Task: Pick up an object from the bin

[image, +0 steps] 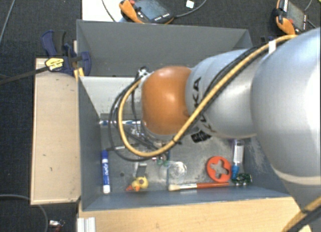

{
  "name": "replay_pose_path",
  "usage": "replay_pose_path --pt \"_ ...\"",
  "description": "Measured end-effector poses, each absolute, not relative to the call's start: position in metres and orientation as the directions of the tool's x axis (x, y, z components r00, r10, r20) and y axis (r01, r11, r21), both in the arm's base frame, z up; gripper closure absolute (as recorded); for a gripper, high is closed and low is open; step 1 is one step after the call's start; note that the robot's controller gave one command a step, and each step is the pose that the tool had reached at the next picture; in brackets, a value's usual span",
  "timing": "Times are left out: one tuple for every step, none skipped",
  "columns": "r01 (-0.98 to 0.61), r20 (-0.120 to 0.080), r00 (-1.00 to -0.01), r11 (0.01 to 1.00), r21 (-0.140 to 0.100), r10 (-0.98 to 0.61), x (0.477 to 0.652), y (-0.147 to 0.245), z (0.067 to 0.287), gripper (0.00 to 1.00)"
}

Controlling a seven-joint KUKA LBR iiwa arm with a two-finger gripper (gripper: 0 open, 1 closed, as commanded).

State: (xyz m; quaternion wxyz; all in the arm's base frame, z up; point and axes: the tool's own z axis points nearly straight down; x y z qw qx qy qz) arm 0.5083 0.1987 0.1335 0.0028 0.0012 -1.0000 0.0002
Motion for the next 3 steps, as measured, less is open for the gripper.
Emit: replay_pose_path --pt "0.003 -0.002 -1.000 1.000 0.001 0.003 0.511 0.198 0.137 0.00" --pt "-0.064 -0.004 -0.998 0.998 0.002 -0.064 0.591 0.185 0.071 0.00" --pt "0.001 -0.011 -1.000 1.000 0.007 0.001 0.593 0.180 0.116 0.00"
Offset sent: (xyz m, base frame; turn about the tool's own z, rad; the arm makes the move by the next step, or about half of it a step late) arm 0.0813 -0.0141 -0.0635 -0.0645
